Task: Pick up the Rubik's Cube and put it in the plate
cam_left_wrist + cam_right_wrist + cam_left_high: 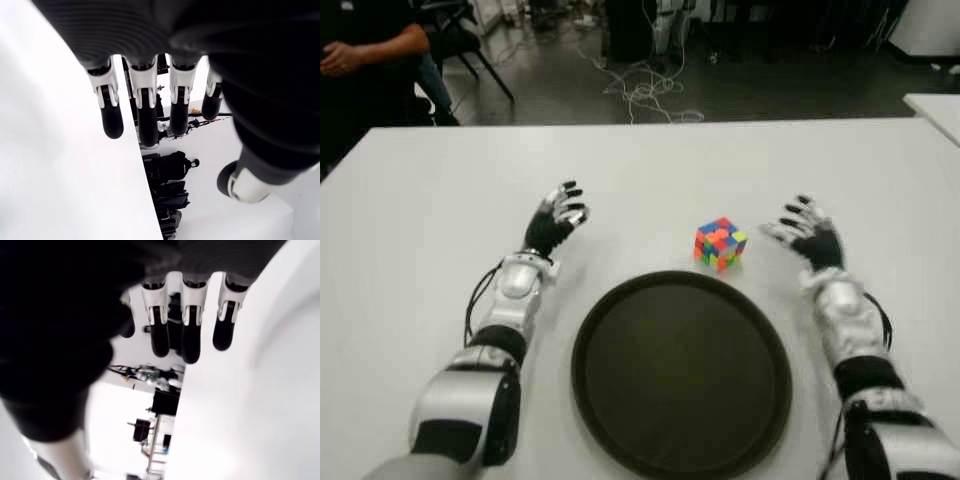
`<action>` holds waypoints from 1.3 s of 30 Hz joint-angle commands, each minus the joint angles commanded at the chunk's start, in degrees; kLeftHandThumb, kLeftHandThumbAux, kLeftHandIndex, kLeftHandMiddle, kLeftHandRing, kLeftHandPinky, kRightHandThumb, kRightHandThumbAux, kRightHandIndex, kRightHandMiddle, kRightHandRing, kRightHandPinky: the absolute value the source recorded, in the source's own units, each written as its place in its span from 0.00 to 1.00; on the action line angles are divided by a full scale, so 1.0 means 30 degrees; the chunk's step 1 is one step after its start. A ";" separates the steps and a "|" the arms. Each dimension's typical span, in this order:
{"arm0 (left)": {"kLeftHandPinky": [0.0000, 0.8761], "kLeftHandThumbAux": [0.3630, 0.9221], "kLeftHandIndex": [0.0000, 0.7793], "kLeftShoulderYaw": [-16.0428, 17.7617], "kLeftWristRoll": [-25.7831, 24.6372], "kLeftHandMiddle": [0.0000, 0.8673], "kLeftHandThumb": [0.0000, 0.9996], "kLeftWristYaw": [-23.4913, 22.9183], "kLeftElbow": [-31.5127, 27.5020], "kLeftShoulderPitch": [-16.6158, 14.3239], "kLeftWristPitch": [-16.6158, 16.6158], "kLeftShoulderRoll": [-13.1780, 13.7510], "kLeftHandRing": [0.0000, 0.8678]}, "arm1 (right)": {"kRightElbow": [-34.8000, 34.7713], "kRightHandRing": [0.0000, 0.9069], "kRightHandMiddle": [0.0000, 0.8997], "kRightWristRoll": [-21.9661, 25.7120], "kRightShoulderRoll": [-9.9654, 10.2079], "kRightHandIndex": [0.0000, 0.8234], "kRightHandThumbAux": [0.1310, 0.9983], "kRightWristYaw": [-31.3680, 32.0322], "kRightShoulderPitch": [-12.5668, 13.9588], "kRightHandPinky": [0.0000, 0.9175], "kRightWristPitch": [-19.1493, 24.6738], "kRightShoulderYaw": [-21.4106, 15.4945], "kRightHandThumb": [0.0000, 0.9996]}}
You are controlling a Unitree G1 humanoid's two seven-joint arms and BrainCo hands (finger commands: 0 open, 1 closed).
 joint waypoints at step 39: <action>0.20 0.50 0.16 0.0006 0.0057 0.22 0.18 0.0187 -0.0104 0.0147 0.0054 -0.0052 0.23 | 0.1938 0.30 0.32 -1.0546 -0.0631 0.29 0.74 -0.8205 -0.2474 0.25 -1.3180 0.4366 0.00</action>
